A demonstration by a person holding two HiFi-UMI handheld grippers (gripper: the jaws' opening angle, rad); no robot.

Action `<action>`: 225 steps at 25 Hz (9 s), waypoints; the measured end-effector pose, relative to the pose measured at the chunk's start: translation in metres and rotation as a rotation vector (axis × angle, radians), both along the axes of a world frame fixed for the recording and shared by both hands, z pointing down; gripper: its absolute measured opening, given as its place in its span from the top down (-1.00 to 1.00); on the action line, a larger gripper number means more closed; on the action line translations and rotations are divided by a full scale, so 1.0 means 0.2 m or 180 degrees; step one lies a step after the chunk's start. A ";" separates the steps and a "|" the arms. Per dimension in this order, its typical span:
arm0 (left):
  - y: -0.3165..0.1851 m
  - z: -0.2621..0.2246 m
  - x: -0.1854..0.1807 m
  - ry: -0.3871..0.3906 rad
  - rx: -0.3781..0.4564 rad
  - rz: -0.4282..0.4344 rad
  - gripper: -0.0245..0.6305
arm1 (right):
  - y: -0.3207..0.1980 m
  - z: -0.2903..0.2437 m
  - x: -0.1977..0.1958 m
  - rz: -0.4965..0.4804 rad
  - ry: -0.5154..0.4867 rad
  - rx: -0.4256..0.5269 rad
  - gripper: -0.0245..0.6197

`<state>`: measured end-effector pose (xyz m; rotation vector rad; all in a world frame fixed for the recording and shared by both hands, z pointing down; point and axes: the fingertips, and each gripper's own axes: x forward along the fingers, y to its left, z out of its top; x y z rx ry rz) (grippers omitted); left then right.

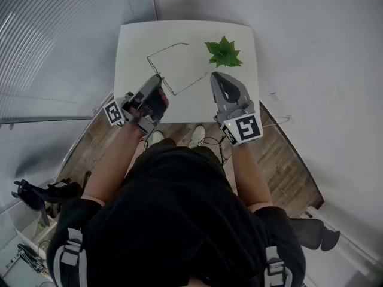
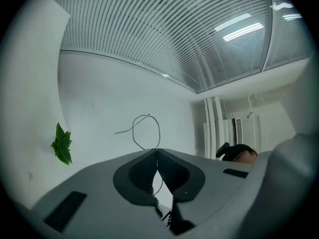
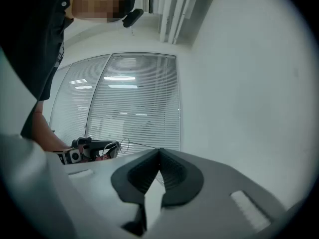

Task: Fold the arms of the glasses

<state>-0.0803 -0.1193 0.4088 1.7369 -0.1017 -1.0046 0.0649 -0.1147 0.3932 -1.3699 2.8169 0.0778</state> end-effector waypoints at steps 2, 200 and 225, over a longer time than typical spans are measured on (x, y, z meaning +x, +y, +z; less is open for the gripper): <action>0.00 0.00 0.00 -0.0009 -0.0016 -0.0004 0.89 | 0.00 0.00 -0.01 -0.0006 0.0011 0.0000 0.89; 0.08 -0.06 0.39 -0.0115 -0.0254 0.0704 0.89 | -0.36 0.27 0.12 0.0336 0.2194 0.0181 0.63; 0.00 -0.01 0.31 -0.0278 -0.0360 0.0402 0.89 | -0.22 0.19 0.05 0.0253 0.2160 0.0342 0.84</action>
